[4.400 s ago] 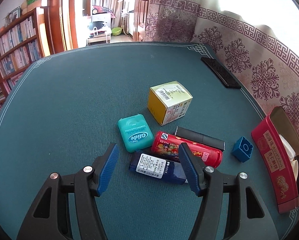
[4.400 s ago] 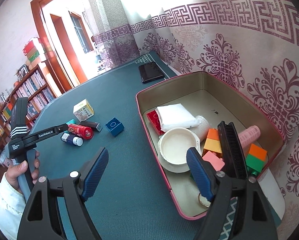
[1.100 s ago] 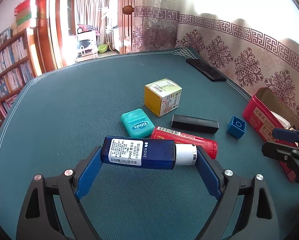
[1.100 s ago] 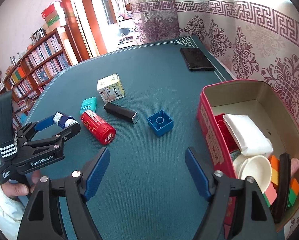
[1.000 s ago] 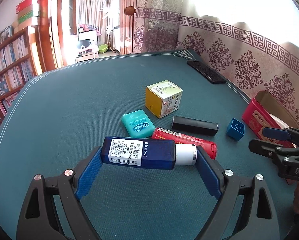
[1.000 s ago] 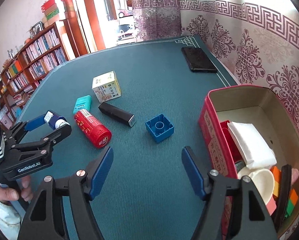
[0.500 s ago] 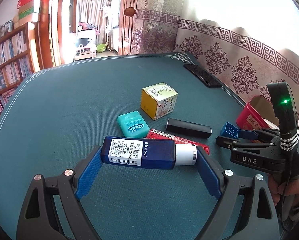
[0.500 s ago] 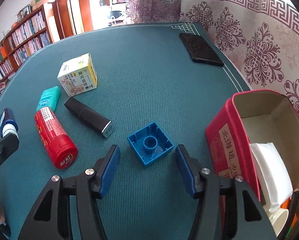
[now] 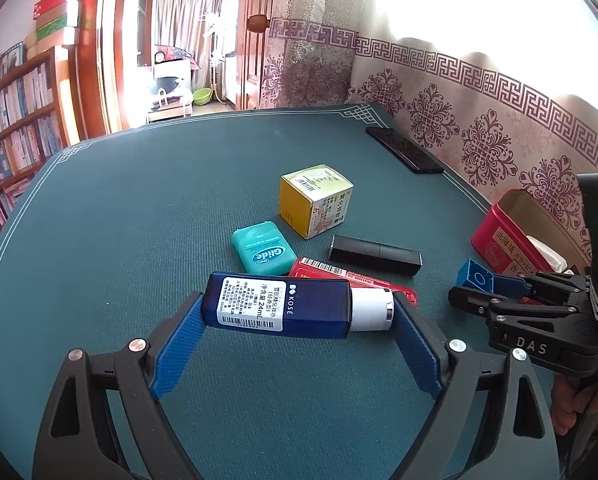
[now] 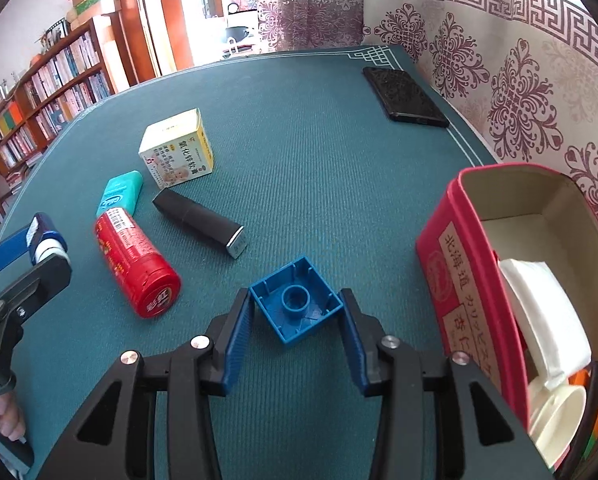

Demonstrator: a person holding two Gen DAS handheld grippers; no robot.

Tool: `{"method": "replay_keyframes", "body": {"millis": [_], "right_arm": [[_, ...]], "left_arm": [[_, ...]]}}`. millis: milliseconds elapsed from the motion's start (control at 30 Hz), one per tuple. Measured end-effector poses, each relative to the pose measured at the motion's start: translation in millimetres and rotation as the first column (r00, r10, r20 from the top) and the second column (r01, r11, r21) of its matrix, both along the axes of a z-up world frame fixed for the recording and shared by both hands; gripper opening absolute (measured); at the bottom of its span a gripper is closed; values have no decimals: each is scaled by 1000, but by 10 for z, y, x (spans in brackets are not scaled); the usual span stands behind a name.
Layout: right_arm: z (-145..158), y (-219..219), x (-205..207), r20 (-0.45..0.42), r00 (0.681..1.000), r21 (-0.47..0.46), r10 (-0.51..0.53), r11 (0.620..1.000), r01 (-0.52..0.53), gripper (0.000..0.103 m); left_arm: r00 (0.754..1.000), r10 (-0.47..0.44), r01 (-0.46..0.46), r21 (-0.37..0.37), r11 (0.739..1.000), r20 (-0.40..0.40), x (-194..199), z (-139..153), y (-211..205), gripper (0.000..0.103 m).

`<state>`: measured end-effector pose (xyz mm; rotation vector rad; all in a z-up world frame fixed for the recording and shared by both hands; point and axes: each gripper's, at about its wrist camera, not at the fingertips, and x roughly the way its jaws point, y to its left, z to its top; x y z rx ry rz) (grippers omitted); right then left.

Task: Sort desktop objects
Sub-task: 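Grasp the blue Lego brick with right tool while left tool holds the bottle, then carry the blue bottle and Lego brick into the red tin and release both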

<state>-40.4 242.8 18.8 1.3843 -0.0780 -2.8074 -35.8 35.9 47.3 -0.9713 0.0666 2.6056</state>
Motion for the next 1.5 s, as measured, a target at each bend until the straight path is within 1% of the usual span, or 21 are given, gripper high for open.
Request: {"method": "replay_keyframes", "body": {"millis": [133,400,533,700,833,1067,1267,1500], "right_arm": [[161,-47,201,-41,999,-36,4,999,-5,46],[393,-128,579,-110,994,-41,19,999,-24,46],[513,4,760,-144,989,-55,-19,998,11,46],[619,275,1009,-179,979,-67,-101,994,90,46],[632,543,1181,-186,966,-78,-180,983,168,46],[608,981,1434,-186,937,-103,-294,955,279,46],[555,1206,1533,-176,923,-115,-342,938,326,46],[425,1340,1538,-131,926,-124,-353,933,338,47]], "left_arm": [[1000,-4,4,-2,1000,-3,11,3,18,92],[1000,-17,17,-4,1000,-13,48,26,48,92],[1000,-23,23,-2,1000,-20,70,41,59,92],[999,-26,26,3,1000,-19,95,44,83,92],[999,-34,34,-3,999,-21,152,49,137,92],[999,-51,51,22,998,-12,285,74,201,92],[999,-53,54,15,998,-10,357,97,284,92],[996,-85,85,1,996,-15,459,148,471,92]]}}
